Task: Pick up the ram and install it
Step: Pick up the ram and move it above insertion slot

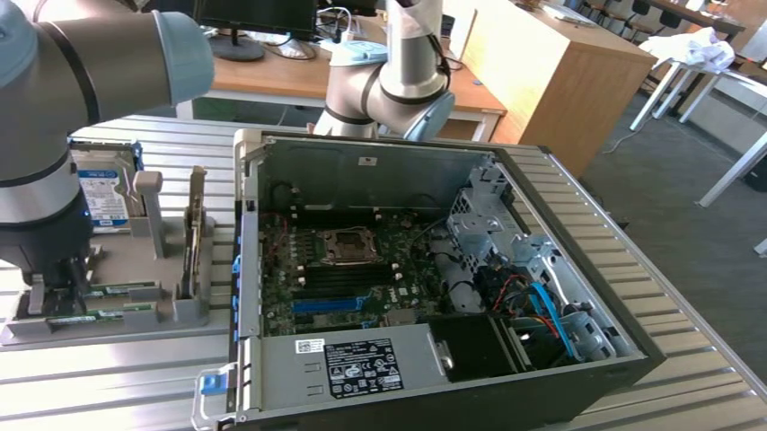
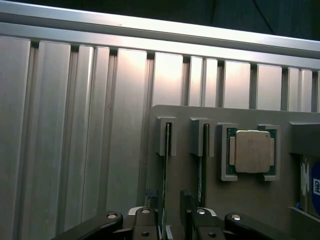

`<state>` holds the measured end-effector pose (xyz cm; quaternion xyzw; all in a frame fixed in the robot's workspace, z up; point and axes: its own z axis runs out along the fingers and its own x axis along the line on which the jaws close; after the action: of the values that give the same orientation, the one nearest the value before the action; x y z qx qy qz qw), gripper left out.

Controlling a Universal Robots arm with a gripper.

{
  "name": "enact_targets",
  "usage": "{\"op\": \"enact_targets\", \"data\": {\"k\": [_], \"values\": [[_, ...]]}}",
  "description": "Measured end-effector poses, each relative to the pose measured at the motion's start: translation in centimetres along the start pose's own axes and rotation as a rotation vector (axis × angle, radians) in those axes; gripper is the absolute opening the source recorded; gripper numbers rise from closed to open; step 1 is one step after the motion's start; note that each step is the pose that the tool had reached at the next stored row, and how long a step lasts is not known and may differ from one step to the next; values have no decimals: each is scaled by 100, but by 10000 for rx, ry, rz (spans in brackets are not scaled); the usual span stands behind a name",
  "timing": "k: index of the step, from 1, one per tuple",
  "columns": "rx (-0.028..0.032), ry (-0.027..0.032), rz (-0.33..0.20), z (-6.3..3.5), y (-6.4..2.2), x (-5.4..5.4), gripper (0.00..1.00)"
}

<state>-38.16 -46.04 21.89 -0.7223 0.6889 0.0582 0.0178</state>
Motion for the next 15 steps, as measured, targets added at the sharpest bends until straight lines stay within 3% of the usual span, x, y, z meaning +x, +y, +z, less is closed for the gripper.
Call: {"op": "enact_targets", "data": {"k": [15], "values": [[-2, 2, 1, 152, -8, 19, 31]]}}
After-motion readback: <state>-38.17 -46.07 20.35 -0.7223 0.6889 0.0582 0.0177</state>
